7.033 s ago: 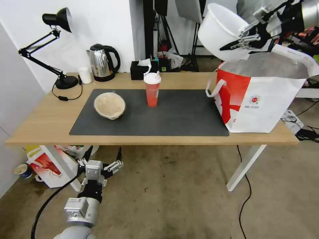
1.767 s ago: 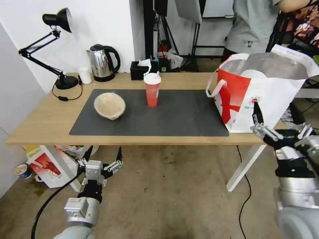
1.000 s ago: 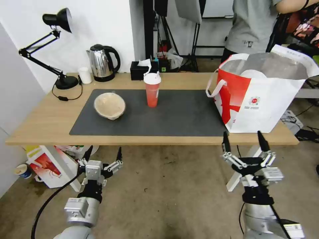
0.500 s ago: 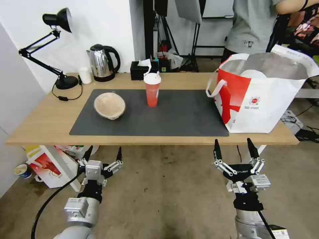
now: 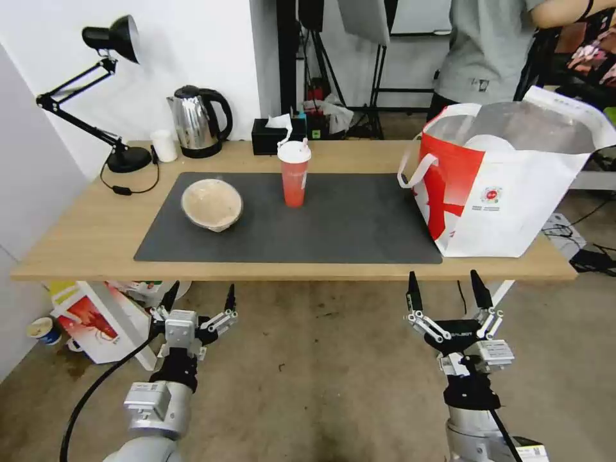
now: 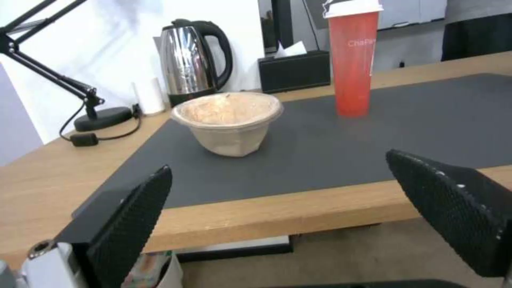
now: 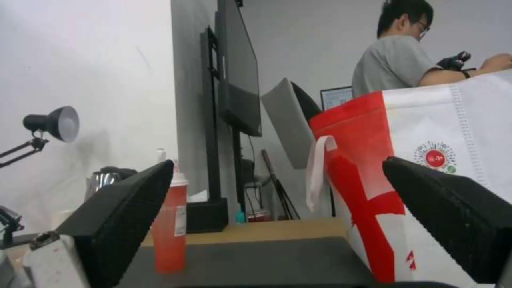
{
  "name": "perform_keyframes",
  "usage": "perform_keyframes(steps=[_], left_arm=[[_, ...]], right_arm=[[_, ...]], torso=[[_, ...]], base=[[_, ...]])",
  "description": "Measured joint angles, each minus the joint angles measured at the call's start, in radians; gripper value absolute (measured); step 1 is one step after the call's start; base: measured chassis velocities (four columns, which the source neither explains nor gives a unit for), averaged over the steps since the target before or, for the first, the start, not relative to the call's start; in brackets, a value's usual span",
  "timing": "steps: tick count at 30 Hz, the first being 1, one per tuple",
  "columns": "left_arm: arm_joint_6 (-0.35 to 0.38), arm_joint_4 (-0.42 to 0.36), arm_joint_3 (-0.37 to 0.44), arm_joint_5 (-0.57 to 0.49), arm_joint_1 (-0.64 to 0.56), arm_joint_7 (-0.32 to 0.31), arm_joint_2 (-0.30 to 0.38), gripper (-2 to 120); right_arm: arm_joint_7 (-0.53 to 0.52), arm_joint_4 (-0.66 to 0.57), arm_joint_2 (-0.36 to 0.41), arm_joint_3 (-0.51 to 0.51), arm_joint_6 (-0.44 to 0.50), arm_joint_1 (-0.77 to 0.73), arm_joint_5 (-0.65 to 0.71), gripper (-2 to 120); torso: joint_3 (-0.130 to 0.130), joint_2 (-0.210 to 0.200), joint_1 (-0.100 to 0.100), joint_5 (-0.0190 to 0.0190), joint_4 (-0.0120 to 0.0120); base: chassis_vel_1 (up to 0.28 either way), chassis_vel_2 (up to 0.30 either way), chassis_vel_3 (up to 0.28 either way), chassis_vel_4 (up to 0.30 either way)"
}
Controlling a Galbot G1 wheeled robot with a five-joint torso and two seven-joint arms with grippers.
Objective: Pick up the trash from the table and place it into the takeout bag.
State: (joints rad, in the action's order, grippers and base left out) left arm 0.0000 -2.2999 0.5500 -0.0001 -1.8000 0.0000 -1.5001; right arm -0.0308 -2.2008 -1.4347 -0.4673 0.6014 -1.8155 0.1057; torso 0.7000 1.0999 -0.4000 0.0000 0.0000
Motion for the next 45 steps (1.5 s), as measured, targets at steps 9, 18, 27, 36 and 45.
perform_keyframes(steps=[9,18,27,36,45], left_arm=[[0.000,0.000,0.000,0.000,0.000,0.000,0.000,100],[0.000,0.000,0.000,0.000,0.000,0.000,0.000,100],[0.000,0.000,0.000,0.000,0.000,0.000,0.000,100],[0.000,0.000,0.000,0.000,0.000,0.000,0.000,100],[0.000,0.000,0.000,0.000,0.000,0.000,0.000,100]], right_arm=[[0.001,-0.060,0.046,0.010,-0.046,0.018,0.034,100],[0.018,-0.155,0.323,-0.114,-0.215,0.085,0.291,100],[0.003,-0.211,0.538,-0.219,-0.321,0.128,0.527,100],[0.007,-0.246,0.729,-0.291,-0.437,0.170,0.826,100],[0.007,-0.166,0.998,-0.229,-0.498,0.309,1.056,100]], torso=[[0.000,0.000,0.000,0.0000,-0.0001],[0.000,0.000,0.000,0.0000,0.0000],[0.000,0.000,0.000,0.0001,-0.0001],[0.000,0.000,0.000,0.0000,-0.0001],[0.000,0.000,0.000,0.0000,0.0000]], base=[[0.000,0.000,0.000,0.000],[0.000,0.000,0.000,0.000],[0.000,0.000,0.000,0.000],[0.000,0.000,0.000,0.000],[0.000,0.000,0.000,0.000]])
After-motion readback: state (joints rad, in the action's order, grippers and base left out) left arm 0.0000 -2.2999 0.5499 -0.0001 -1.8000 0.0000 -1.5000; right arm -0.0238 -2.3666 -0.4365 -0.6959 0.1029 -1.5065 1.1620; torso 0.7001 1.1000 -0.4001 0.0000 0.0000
